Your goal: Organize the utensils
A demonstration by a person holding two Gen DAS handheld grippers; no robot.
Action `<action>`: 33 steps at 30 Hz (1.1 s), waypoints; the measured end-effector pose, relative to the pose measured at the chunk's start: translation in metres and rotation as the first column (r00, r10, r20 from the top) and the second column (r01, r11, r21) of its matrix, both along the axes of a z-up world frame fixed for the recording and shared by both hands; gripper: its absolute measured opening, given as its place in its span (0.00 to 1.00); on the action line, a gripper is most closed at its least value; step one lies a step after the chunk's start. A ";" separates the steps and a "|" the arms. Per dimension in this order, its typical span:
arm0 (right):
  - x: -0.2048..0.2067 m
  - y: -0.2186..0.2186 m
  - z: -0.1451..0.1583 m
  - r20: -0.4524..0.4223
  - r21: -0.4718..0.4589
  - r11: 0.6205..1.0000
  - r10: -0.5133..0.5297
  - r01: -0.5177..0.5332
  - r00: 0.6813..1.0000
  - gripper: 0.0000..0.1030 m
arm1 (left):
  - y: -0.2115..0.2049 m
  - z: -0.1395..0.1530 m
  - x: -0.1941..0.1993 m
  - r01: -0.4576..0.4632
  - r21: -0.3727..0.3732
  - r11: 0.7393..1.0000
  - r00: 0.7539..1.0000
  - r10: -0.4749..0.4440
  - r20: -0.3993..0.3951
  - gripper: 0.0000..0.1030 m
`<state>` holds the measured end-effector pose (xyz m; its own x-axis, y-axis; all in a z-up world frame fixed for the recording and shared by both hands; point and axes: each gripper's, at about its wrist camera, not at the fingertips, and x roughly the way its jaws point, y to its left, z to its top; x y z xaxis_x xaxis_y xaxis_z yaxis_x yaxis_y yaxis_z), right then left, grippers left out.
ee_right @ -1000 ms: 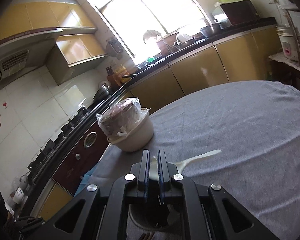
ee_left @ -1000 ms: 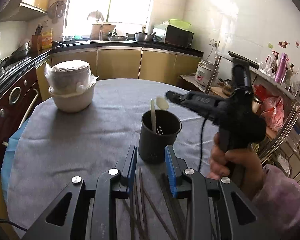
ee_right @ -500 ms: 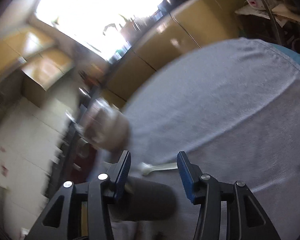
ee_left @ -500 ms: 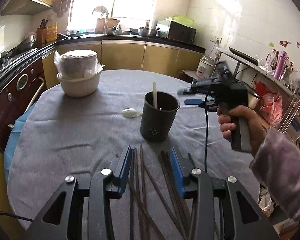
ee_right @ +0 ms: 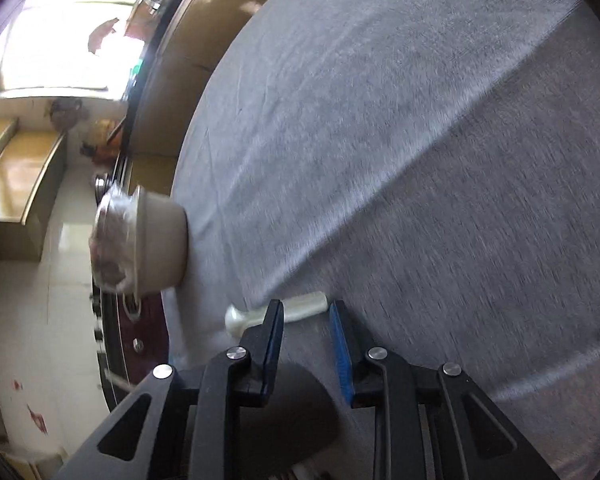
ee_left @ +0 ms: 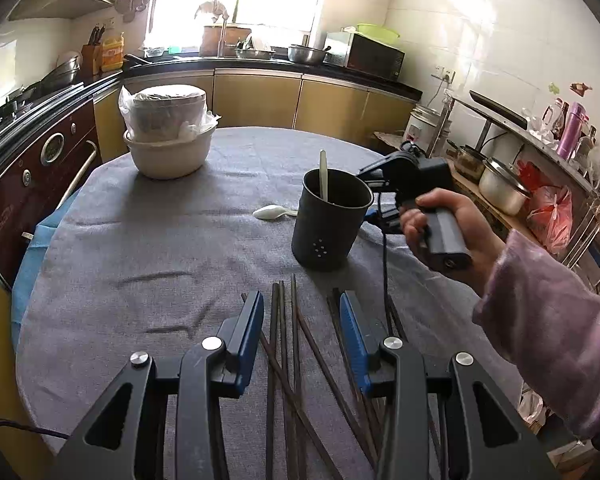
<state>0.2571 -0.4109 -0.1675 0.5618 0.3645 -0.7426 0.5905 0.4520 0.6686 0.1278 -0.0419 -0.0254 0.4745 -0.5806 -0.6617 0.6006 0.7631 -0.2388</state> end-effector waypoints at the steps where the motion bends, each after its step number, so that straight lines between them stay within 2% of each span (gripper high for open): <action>1: 0.005 -0.001 0.001 0.000 -0.007 1.000 -0.001 0.001 1.000 0.26 | 0.000 0.000 0.000 0.000 0.001 1.000 1.000 0.000 0.000 0.39; 4: 0.015 0.000 0.001 -0.006 -0.022 1.000 -0.006 0.006 1.000 0.22 | 0.002 0.001 0.001 -0.005 0.002 1.000 1.000 0.005 0.002 0.39; 6: 0.022 -0.001 -0.002 -0.025 -0.042 0.999 -0.011 0.010 1.000 0.08 | 0.003 0.001 0.003 -0.010 0.000 1.000 1.000 0.010 0.000 0.39; 9: 0.027 -0.007 -0.002 -0.004 -0.034 0.999 -0.023 0.023 1.000 0.06 | 0.004 0.000 0.004 -0.015 0.003 1.000 1.000 0.015 -0.004 0.39; 11: 0.028 -0.009 0.002 0.015 -0.077 0.997 -0.021 0.022 1.000 0.06 | 0.003 -0.001 0.003 -0.014 0.006 1.000 1.000 0.014 -0.007 0.39; 15: 0.017 -0.018 0.006 0.101 -0.061 0.996 -0.055 0.061 0.993 0.05 | 0.003 -0.002 0.003 -0.012 0.014 1.000 1.000 0.012 -0.010 0.39; 17: 0.009 -0.022 0.015 0.141 -0.086 0.994 -0.060 0.072 0.988 0.05 | 0.002 -0.002 0.003 -0.012 0.010 1.000 1.000 0.012 -0.010 0.39; 20: -0.010 -0.028 0.040 0.215 -0.146 0.986 -0.050 0.083 0.975 0.04 | -0.001 0.000 0.002 -0.009 0.004 1.000 1.000 0.010 -0.011 0.39; 23: -0.031 -0.031 0.074 0.272 -0.250 0.964 -0.023 0.094 0.962 0.03 | -0.006 0.002 0.000 -0.002 -0.003 1.000 1.000 0.002 -0.012 0.39; 28: -0.060 -0.018 0.140 0.355 -0.410 0.907 0.069 0.089 0.932 0.03 | -0.013 0.006 -0.013 0.018 -0.015 1.000 1.000 -0.018 -0.004 0.39; 33: -0.083 0.007 0.188 0.380 -0.518 0.852 0.147 0.078 0.913 0.03 | -0.011 0.006 -0.023 0.014 -0.015 1.000 1.000 -0.014 -0.016 0.39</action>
